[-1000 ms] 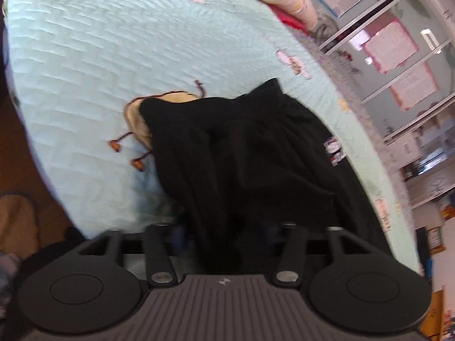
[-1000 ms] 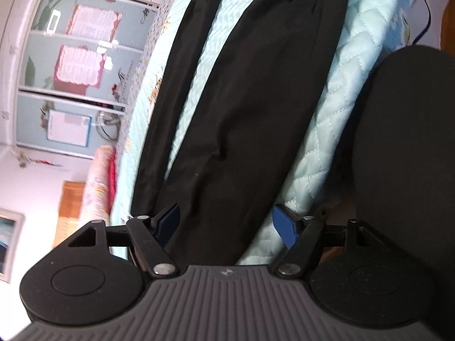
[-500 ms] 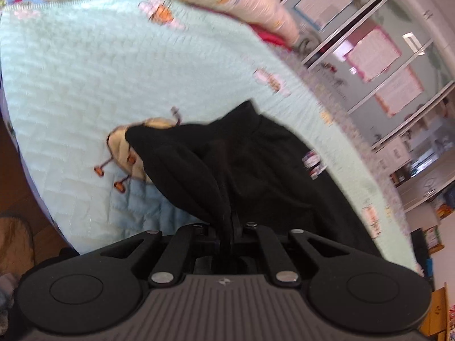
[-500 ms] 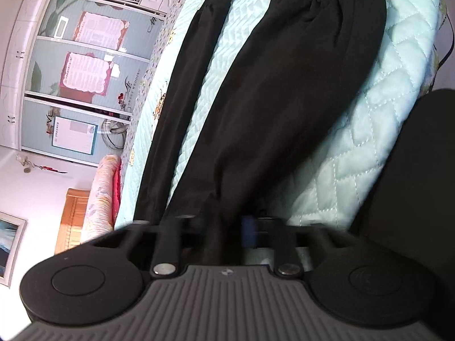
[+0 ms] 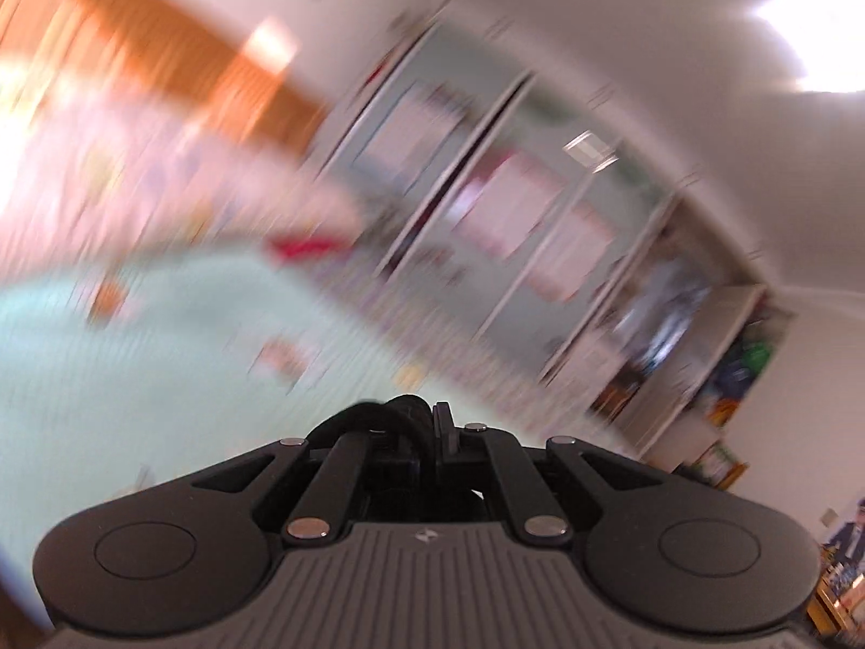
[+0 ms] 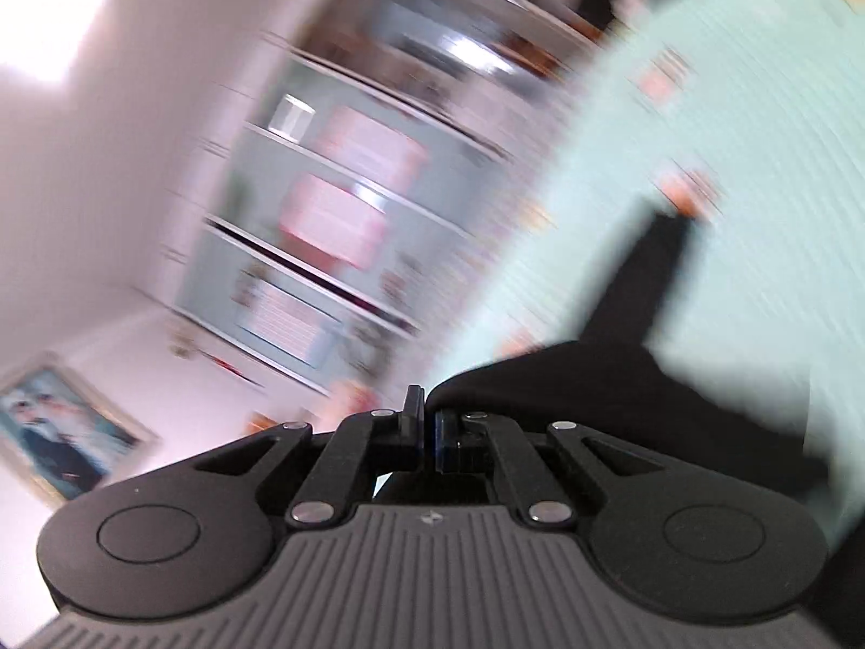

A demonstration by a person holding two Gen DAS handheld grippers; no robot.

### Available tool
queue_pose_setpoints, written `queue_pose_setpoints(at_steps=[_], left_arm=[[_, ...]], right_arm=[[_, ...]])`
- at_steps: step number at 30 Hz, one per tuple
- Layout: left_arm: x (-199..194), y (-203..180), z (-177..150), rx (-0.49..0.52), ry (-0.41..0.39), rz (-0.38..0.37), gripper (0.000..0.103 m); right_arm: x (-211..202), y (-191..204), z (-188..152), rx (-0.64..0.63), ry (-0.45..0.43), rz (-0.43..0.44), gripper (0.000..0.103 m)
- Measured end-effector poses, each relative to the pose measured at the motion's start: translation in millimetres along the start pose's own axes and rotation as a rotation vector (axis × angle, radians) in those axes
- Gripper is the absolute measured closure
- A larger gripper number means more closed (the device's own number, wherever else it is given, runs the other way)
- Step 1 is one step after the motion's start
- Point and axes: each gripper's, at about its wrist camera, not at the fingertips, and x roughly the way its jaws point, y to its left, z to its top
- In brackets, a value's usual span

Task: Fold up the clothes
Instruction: 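Close both grippers on the trousers waistband and lift it, then lower the black trousers onto the bedspread and open both grippers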

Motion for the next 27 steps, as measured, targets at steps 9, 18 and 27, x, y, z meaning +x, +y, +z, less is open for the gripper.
queue_pose_setpoints(at_steps=[9, 18, 27], left_arm=[[-89, -107, 60, 0.237, -0.245, -0.157, 0.099], [34, -51, 22, 0.219, -0.035, 0.033, 0.099], [242, 45, 28, 0.193, 0.2, 0.37, 0.091]], right_arm=[[-43, 86, 77, -0.085, -0.208, 0.254, 0.101], [32, 96, 78, -0.136, -0.054, 0.145, 0.101], [273, 92, 35, -0.198, 0.162, -0.075, 0.096]])
